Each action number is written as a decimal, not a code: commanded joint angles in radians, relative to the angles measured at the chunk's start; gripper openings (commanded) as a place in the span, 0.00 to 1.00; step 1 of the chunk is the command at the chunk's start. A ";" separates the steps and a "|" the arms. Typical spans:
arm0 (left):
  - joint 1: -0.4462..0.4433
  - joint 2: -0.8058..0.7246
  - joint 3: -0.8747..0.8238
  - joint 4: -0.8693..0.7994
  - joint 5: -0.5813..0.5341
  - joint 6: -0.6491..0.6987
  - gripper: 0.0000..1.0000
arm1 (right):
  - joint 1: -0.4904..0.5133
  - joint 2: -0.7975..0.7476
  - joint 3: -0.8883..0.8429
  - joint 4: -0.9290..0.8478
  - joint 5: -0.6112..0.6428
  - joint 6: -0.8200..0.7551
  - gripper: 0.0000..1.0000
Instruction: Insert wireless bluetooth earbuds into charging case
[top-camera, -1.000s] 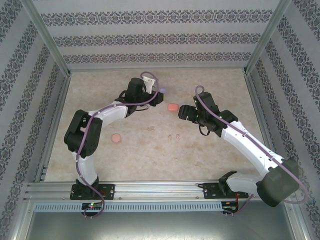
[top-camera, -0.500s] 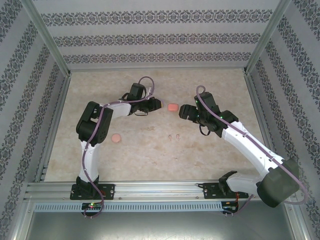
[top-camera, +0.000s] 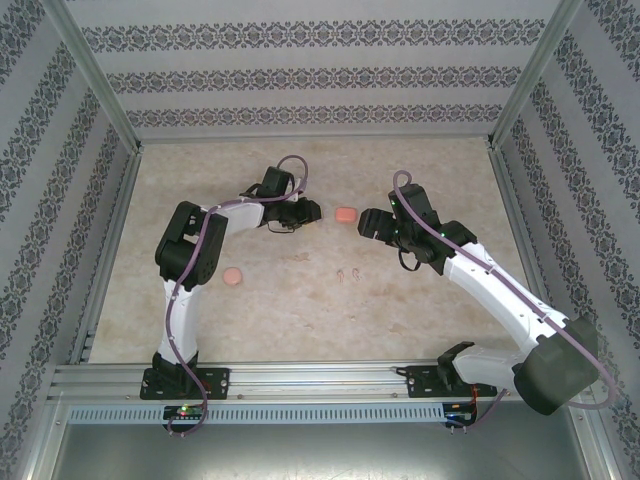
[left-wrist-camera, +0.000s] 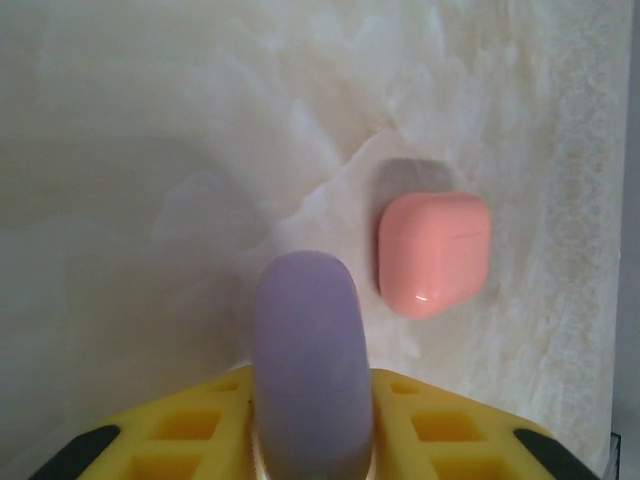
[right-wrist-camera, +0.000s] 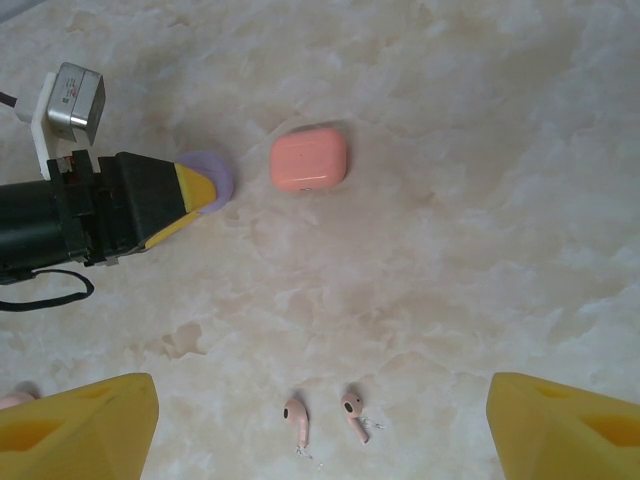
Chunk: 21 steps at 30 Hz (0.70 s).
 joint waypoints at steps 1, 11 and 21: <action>0.004 0.018 0.035 -0.098 -0.043 0.037 0.34 | -0.009 -0.018 0.011 0.004 0.025 -0.002 0.85; 0.007 -0.024 0.051 -0.217 -0.176 0.105 0.41 | -0.009 -0.029 0.024 -0.009 0.029 -0.012 0.86; 0.016 -0.249 -0.016 -0.224 -0.324 0.232 0.46 | -0.008 -0.049 0.026 -0.012 0.029 -0.040 0.91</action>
